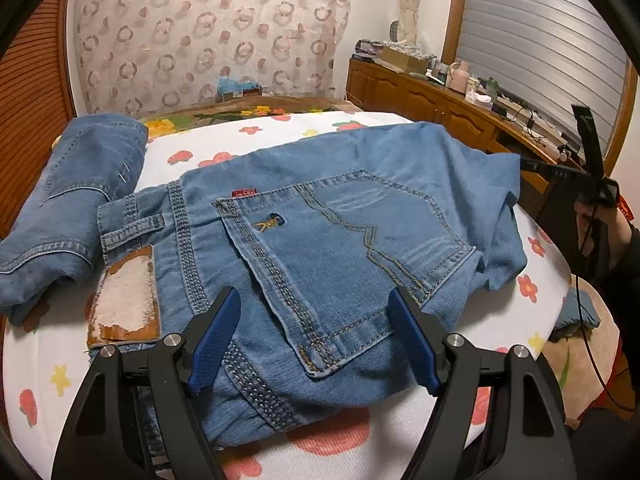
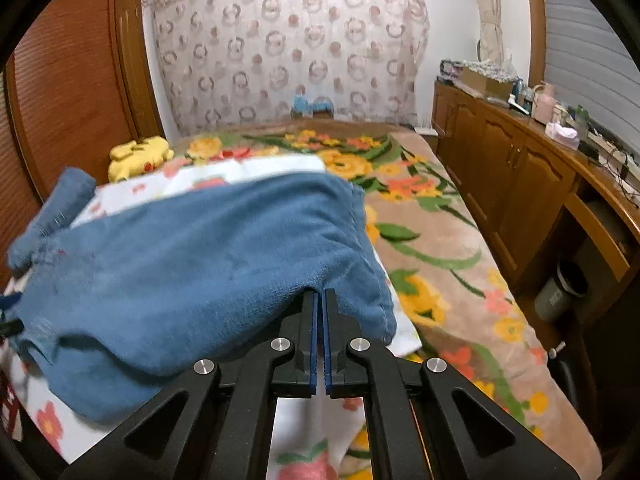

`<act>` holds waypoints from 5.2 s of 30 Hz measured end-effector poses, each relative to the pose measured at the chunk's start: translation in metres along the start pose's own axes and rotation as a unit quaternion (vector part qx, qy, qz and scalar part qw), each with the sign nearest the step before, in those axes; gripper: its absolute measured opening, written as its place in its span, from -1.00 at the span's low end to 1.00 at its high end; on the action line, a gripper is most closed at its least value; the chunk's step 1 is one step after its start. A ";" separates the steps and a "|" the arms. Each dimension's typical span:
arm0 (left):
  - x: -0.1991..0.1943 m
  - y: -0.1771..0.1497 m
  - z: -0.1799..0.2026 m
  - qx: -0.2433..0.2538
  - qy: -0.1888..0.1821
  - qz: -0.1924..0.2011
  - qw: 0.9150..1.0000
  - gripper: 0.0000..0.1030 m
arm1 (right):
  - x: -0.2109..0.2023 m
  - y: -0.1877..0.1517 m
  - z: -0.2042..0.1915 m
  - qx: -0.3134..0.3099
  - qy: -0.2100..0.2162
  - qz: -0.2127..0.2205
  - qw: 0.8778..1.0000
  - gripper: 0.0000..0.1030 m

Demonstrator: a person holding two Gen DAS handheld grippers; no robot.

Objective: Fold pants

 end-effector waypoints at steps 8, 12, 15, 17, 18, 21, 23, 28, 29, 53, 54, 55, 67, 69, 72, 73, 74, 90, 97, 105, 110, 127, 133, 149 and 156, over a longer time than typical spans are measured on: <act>-0.021 0.009 -0.011 -0.009 0.009 0.023 1.000 0.49 | -0.024 0.035 -0.040 -0.018 0.058 0.052 0.997 -0.97; -0.035 0.012 -0.019 -0.013 0.017 0.036 0.999 0.50 | -0.039 0.048 -0.079 -0.038 0.105 0.073 0.991 -0.97; -0.044 0.014 -0.028 -0.017 0.024 0.043 0.999 0.49 | -0.047 0.051 -0.108 -0.054 0.144 0.080 0.985 -0.97; -0.048 0.014 -0.032 -0.021 0.028 0.046 0.998 0.50 | -0.052 0.048 -0.127 -0.064 0.176 0.080 0.979 -0.97; -0.049 0.014 -0.034 -0.022 0.029 0.048 0.998 0.50 | -0.054 0.046 -0.138 -0.071 0.191 0.078 0.976 -0.97; -0.052 0.013 -0.041 -0.027 0.033 0.050 0.998 0.50 | -0.056 0.035 -0.160 -0.098 0.222 0.070 0.967 -0.97; -0.052 0.013 -0.043 -0.029 0.035 0.050 0.998 0.50 | -0.052 0.024 -0.167 -0.108 0.233 0.057 0.965 -0.97; -0.050 0.011 -0.045 -0.035 0.035 0.051 0.997 0.49 | -0.018 -0.003 -0.163 -0.119 0.232 0.008 0.965 -0.97; -0.049 0.011 -0.045 -0.036 0.033 0.051 0.998 0.49 | -0.012 -0.008 -0.161 -0.120 0.230 -0.002 0.966 -0.97; -0.001 0.065 0.054 0.058 -0.054 0.033 0.996 0.29 | -0.024 -0.037 -0.053 -0.074 0.109 0.003 0.991 -0.18; 0.003 0.066 0.059 0.062 -0.057 0.030 0.996 0.23 | -0.019 -0.037 -0.050 -0.070 0.106 0.000 0.992 -0.17; 0.006 0.067 0.062 0.065 -0.060 0.028 0.996 0.15 | -0.013 -0.036 -0.050 -0.066 0.105 -0.002 0.992 -0.17; 0.044 0.065 0.106 0.118 -0.080 -0.017 0.990 -0.04 | 0.007 -0.042 -0.051 -0.031 0.096 -0.031 0.994 -0.17; 0.054 0.062 0.105 0.124 -0.074 -0.032 0.989 -0.04 | 0.006 -0.043 -0.052 -0.025 0.098 -0.034 0.994 -0.16; 0.069 0.055 0.101 0.125 -0.059 -0.060 0.989 0.11 | 0.008 -0.045 -0.055 -0.024 0.100 -0.036 0.994 -0.16; 0.074 0.051 0.099 0.126 -0.057 -0.071 0.988 0.11 | 0.008 -0.045 -0.056 -0.024 0.099 -0.036 0.994 -0.16; 0.076 0.050 0.098 0.126 -0.055 -0.074 0.988 0.11 | 0.008 -0.044 -0.055 -0.024 0.099 -0.036 0.994 -0.16; 0.039 0.064 0.071 0.093 -0.045 -0.027 0.994 -0.77 | 0.025 0.010 -0.055 -0.027 0.111 0.001 0.993 -0.16; 0.036 0.063 0.065 0.088 -0.050 -0.019 0.995 -0.77 | 0.082 0.029 -0.056 -0.012 0.123 -0.041 0.991 -0.03; 0.001 0.065 0.054 0.070 -0.063 0.019 0.995 -0.87 | 0.073 0.047 -0.071 -0.016 0.183 -0.034 0.982 -0.70; -0.039 0.061 0.036 0.051 -0.058 0.053 0.996 -0.87 | 0.034 0.076 -0.104 -0.063 0.219 0.002 0.974 -0.71; -0.096 -0.010 -0.046 -0.050 -0.018 0.062 0.997 -0.89 | 0.030 0.093 -0.258 -0.196 0.299 0.005 0.934 -0.71; -0.087 -0.023 -0.057 -0.065 -0.016 0.043 0.997 -0.74 | 0.048 0.093 -0.262 -0.189 0.288 -0.010 0.939 -0.23; -0.087 -0.010 -0.079 -0.061 0.037 0.061 0.996 0.53 | -0.022 0.038 -0.187 -0.166 0.241 0.034 0.955 -0.22; -0.071 0.007 -0.062 -0.046 0.034 0.060 0.997 0.53 | -0.036 0.007 -0.157 -0.145 0.201 0.031 0.968 -0.22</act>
Point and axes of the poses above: each gripper's, at about its wrist camera, not at the fingertips, and x roughly the way its jaws point, z to its right, y to its top, the point moved 9 cm from there along x, roughly the way its jaws point, and after that the axes turned 5 degrees about -y, right-handed, at the moved point
